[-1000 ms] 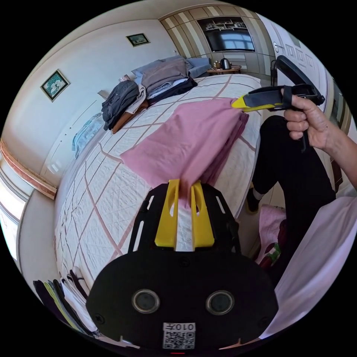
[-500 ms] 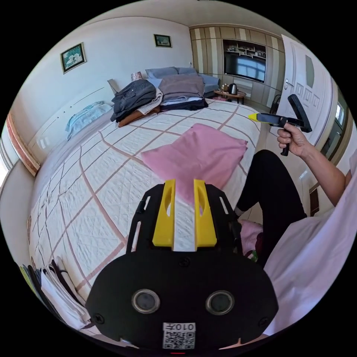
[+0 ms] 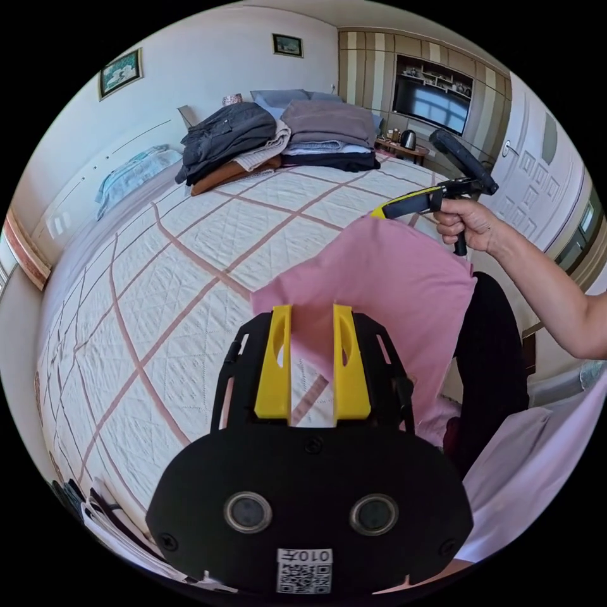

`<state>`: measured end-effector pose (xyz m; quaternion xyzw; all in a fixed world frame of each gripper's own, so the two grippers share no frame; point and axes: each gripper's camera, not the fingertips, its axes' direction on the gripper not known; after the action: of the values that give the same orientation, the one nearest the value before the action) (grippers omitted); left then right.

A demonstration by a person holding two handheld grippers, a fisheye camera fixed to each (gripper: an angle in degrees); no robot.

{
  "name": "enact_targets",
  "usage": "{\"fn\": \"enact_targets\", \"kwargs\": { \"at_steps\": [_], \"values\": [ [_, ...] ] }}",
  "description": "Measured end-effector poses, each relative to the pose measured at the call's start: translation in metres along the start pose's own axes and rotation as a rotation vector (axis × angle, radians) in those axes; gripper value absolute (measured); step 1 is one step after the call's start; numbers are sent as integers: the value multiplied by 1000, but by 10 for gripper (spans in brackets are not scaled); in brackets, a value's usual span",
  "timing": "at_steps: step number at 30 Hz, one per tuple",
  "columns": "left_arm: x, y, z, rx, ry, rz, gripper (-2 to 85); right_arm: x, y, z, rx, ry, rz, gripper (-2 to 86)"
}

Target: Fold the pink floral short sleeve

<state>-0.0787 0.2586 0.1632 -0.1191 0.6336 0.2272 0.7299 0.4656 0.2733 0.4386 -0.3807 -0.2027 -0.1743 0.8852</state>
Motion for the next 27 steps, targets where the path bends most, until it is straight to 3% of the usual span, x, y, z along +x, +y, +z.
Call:
{"fn": "enact_targets", "kwargs": {
  "at_steps": [4,7,15,18,21,23,27],
  "values": [
    [-7,0,1,20,16,-22,104,-7,-3,11,-36,119,-3,14],
    [-5,-3,-8,30,4,-18,109,-7,-3,25,-47,56,-2,13],
    [9,24,-63,83,-34,-6,121,-61,51,-36,167,149,-21,13],
    [19,21,-56,55,-12,49,123,-92,61,-22,90,30,-106,16],
    [21,9,-28,-50,-17,85,126,-96,64,27,-85,69,-92,20],
    [16,9,-22,-40,2,78,127,-89,74,23,-35,-9,-26,30],
    [1,22,-61,17,10,2,129,-133,102,-20,101,199,-128,60]
  ]
}}
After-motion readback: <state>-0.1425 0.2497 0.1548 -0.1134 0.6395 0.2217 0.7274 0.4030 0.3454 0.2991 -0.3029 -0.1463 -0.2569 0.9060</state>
